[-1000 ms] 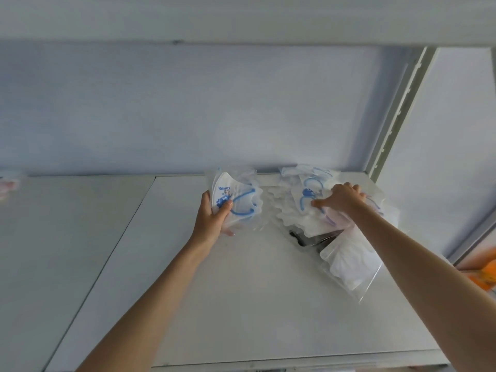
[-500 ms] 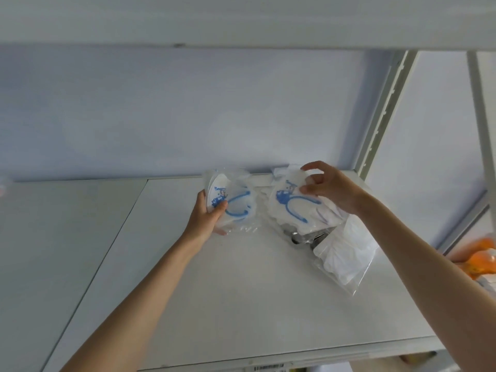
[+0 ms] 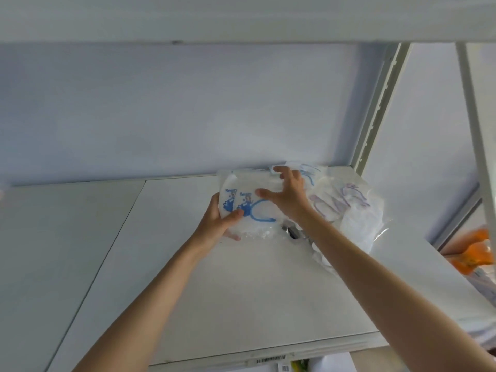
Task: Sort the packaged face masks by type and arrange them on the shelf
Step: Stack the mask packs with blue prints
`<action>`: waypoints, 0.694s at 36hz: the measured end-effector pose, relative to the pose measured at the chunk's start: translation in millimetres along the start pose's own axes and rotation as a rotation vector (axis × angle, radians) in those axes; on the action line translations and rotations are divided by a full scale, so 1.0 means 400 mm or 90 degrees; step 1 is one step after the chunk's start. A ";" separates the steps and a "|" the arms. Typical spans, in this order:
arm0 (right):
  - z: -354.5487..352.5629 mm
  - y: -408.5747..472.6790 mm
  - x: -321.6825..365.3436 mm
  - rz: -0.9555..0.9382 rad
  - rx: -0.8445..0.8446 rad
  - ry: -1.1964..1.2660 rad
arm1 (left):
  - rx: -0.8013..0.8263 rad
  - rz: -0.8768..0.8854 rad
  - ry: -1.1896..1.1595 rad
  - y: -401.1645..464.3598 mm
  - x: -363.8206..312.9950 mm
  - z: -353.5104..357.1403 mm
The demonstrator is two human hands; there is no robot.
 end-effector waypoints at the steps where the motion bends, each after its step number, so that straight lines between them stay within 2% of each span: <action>1: 0.005 -0.011 -0.013 0.028 -0.056 0.039 | -0.021 0.004 -0.011 0.002 0.002 -0.002; 3: 0.026 -0.032 -0.030 0.081 -0.073 0.163 | -0.044 0.007 -0.029 0.007 0.006 -0.003; 5: 0.062 -0.052 -0.029 0.143 0.011 0.330 | -0.043 0.003 -0.041 0.009 0.009 0.004; 7: 0.090 -0.064 -0.026 0.171 0.059 0.410 | -0.048 -0.011 -0.047 0.013 0.012 0.014; 12: 0.106 -0.051 -0.030 0.141 -0.005 0.275 | -0.055 -0.043 -0.063 0.027 0.016 0.045; 16: 0.094 -0.016 -0.043 0.123 0.011 0.299 | -0.081 -0.007 -0.009 0.044 0.010 0.044; 18: 0.053 0.023 -0.062 0.122 -0.026 0.267 | -0.108 0.005 0.001 0.056 0.008 0.032; 22: -0.079 0.143 -0.145 0.073 -0.175 0.016 | -0.156 0.024 0.024 0.074 0.003 -0.005; 25: -0.135 0.222 -0.226 0.098 -0.114 -0.213 | -0.171 0.025 0.033 0.087 -0.003 -0.027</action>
Point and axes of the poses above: each hand's wrist, its own y-axis towards the middle knuckle, its own z-axis out of the palm, x = y × z, the point moved 4 cm from there along y, towards the middle knuckle
